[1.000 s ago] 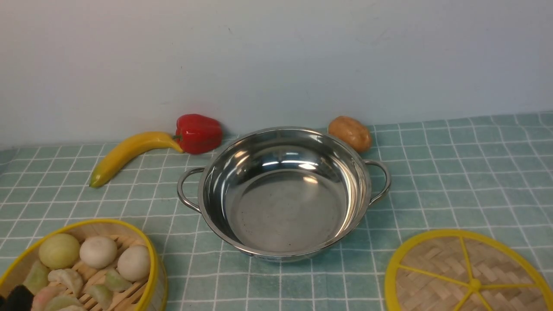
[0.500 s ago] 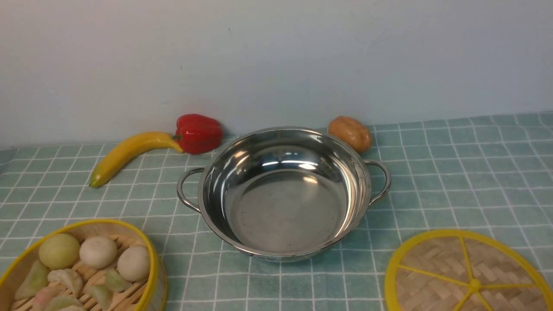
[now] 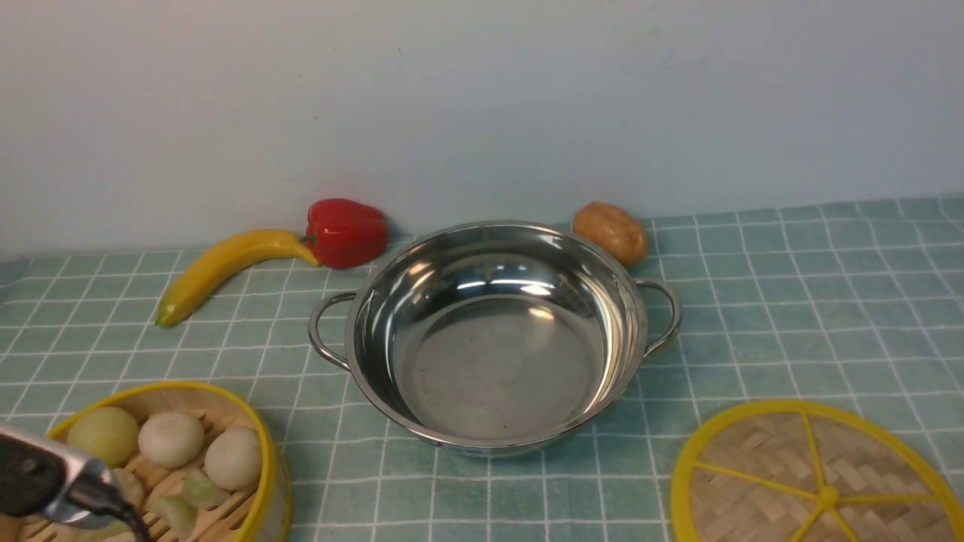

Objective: Place the steamer in the pot on the blue tablecloth, and put the lid on the steamer.
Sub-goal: 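Grasp the rim of the steamer basket holding the buns with the left gripper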

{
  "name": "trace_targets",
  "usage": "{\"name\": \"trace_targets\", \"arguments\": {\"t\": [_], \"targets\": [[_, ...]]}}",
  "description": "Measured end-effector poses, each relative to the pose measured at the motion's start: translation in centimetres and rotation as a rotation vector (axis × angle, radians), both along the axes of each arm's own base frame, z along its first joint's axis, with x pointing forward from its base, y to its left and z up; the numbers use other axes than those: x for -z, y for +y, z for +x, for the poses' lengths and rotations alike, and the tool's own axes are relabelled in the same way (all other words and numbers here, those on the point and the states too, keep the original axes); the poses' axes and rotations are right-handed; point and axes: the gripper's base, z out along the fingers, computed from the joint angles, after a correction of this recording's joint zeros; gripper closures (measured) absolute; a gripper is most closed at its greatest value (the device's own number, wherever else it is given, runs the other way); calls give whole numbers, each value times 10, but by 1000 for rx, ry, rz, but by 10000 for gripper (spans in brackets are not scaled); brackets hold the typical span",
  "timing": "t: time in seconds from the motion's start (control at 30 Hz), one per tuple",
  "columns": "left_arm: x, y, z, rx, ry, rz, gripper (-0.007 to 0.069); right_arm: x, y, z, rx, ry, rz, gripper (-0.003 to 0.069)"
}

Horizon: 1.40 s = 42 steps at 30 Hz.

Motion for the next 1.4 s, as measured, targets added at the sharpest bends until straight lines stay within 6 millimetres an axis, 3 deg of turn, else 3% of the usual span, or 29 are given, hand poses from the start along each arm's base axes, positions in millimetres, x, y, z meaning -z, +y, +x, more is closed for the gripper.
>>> {"name": "trace_targets", "arguments": {"t": [0.3,0.5,0.7,0.93,1.4], "targets": [[42,3,63,43,281,-35,382,0,0,0,0,0,-1,417],[55,1,85,57,336,-88,382,0,0,0,0,0,-1,417],[80,2,101,75,417,-87,382,0,0,0,0,0,0,417],[98,6,116,94,394,-58,382,0,0,0,0,0,0,417],[125,7,125,114,479,-63,382,0,0,0,0,0,0,417]]}}
